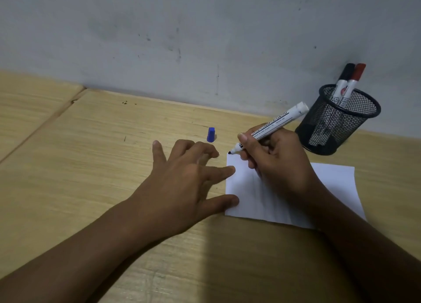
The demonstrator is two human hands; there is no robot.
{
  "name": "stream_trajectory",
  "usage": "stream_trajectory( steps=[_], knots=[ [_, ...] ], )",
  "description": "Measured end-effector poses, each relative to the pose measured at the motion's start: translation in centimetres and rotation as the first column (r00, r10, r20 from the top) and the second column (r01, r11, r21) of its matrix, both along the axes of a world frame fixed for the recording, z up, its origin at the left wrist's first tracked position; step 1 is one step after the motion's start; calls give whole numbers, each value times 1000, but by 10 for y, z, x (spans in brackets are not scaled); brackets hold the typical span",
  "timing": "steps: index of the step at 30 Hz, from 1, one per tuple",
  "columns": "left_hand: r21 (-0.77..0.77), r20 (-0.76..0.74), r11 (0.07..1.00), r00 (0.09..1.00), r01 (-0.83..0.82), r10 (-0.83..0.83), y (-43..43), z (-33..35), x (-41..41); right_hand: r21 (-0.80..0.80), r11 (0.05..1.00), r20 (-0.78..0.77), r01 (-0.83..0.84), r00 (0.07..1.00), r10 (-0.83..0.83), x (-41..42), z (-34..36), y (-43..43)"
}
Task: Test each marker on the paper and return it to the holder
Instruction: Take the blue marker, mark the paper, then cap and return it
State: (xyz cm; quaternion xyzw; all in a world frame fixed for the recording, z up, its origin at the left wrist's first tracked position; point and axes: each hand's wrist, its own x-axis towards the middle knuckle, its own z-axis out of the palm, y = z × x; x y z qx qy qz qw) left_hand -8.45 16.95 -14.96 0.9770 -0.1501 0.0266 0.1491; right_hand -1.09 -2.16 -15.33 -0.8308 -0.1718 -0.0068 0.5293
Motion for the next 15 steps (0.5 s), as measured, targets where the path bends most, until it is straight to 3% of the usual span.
stream_trajectory(
  steps=[11,15],
  knots=[
    [10,-11,1000,1000,8,-8,1,-1,0,-71,995,46,-64,997,67,0,2,-2],
    [0,-3,1000,1000,4,-4,1,-1,0,70,997,-8,-17,1000,18,-1,1,-3]
  ],
)
